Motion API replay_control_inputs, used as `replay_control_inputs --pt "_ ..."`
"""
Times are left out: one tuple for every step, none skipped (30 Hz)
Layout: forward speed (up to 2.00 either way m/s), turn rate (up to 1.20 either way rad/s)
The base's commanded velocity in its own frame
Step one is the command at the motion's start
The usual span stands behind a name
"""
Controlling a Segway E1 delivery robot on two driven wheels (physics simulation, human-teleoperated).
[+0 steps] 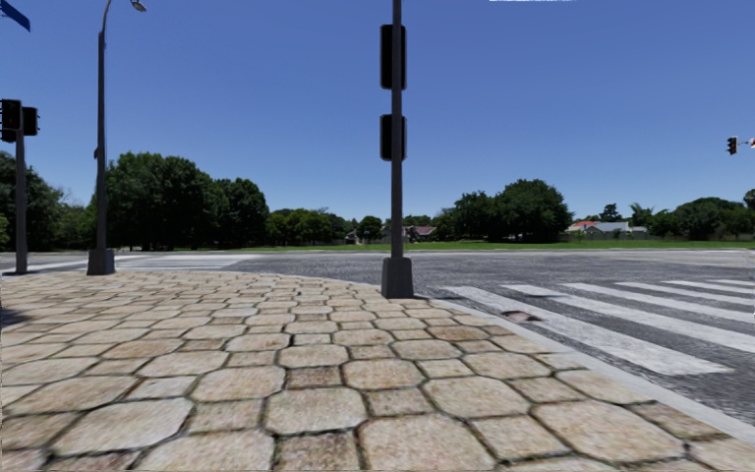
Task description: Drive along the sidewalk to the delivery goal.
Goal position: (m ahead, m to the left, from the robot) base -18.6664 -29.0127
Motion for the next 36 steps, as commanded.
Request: replay_control_inputs --pt "1.69 -0.49" --pt "1.66 -0.51" --pt "1.66 -0.51" --pt "1.65 -0.51" --pt "1.64 -0.52" --pt "1.64 -0.52" --pt "1.64 -0.52" --pt "1.64 -0.52" --pt "1.64 -0.52" --pt "1.64 -0.52" --pt "1.64 -0.52" --pt "1.64 -0.52" --pt "1.64 -0.52" --pt "1.65 -0.52" --pt "1.65 -0.52" --pt "1.67 -0.52" --pt "1.7 -0.52" --pt "1.73 -0.52" --pt "1.75 -0.52" --pt "1.77 -0.52" --pt "1.77 -0.52" --pt "1.77 -0.52" --pt "1.77 -0.52" --pt "1.77 -0.52" --pt "1.78 -0.52" --pt "1.78 -0.52" --pt "1.78 -0.52" --pt "1.78 -0.52" --pt "1.78 -0.52" --pt "1.78 -0.52" --pt "1.78 -0.52" --pt "1.78 -0.52" --pt "1.78 -0.52" --pt "1.78 -0.52" --pt "1.78 -0.52" --pt "1.78 -0.52"
